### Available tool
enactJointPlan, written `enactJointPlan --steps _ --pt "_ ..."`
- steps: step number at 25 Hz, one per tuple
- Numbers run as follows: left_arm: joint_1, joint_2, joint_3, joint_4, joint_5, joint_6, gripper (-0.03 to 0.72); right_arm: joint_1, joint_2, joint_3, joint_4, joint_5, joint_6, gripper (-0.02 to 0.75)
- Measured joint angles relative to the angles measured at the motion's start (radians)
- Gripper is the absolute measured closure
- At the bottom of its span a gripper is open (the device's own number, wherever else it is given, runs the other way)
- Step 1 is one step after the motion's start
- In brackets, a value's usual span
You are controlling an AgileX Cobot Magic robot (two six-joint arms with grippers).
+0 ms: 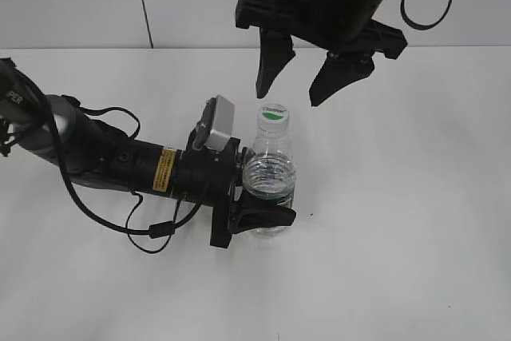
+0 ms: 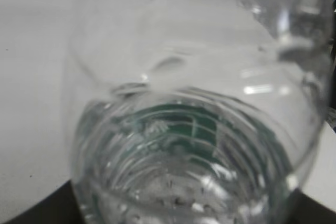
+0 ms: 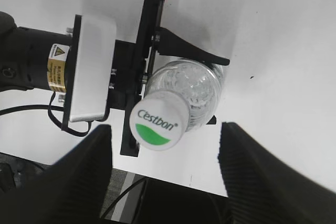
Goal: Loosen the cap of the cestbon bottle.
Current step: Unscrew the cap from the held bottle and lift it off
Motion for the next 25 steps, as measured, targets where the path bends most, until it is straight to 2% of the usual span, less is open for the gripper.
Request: enactJointPlan --steps 18,25 --pt "0.0 0.0 0.0 0.0 0.0 -0.006 0.282 0.0 0.067 0.0 0.023 -0.029 0.036 0.256" --pt "0.0 0.0 0.0 0.0 0.0 -0.007 0.282 0.0 0.067 0.0 0.023 -0.027 0.035 0.32"
